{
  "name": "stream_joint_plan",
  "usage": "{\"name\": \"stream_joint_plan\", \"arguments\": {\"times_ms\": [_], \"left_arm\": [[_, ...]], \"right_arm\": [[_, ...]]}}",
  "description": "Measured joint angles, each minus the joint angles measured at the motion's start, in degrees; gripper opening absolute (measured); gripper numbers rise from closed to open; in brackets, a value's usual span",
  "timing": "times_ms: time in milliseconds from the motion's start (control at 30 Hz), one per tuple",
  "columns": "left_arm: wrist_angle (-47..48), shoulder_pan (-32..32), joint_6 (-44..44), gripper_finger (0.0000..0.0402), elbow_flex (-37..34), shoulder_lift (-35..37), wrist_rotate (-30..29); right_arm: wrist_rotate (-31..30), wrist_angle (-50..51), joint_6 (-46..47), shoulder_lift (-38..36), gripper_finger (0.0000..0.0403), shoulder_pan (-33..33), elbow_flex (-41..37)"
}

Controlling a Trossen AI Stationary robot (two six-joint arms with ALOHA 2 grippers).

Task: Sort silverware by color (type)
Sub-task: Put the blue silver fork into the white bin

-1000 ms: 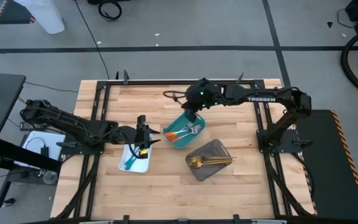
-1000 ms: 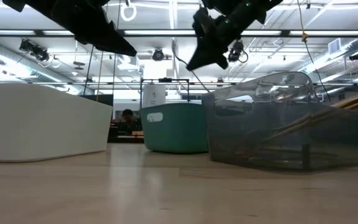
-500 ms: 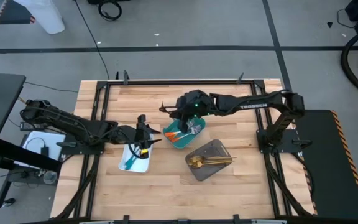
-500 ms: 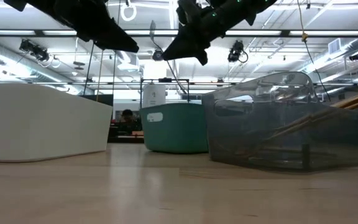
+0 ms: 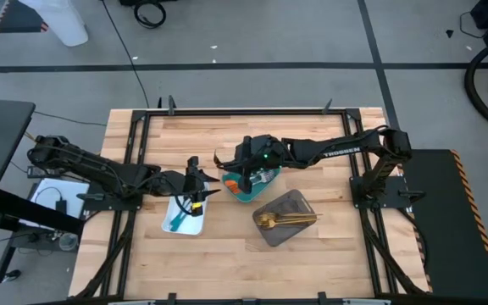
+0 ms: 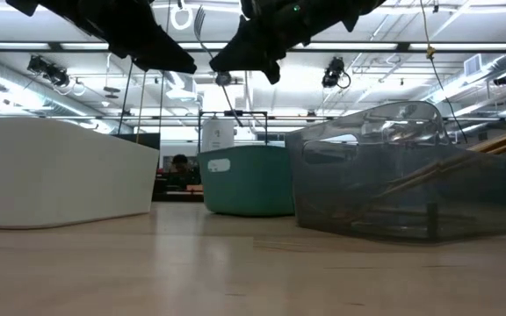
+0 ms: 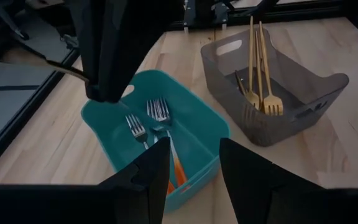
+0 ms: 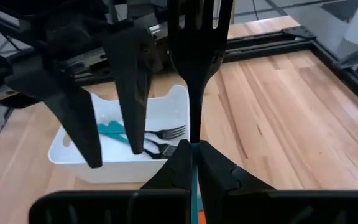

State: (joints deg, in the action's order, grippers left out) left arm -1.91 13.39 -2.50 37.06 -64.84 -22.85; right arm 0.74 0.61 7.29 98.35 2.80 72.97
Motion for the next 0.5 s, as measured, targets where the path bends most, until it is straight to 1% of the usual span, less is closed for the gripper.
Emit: {"name": "stream_joint_plan", "arguments": {"times_ms": [133, 333, 500], "left_arm": [[-0.1, 0.0, -1.5, 0.0148, 0.0, 0.0, 0.0], [-0.2, 0.0, -3.3, 0.0148, 0.0, 0.0, -0.2], [-2.4, 0.0, -4.9, 0.0148, 0.0, 0.0, -2.3]], "right_arm": [[-1.4, -2.3, -0.3, 0.0, 0.0016, -1.0, 0.0], [-1.3, -6.4, -1.1, 0.0, 0.0016, -2.7, 0.0], [-1.2, -7.7, -1.3, 0.0, 0.0016, -3.7, 0.0]]}}
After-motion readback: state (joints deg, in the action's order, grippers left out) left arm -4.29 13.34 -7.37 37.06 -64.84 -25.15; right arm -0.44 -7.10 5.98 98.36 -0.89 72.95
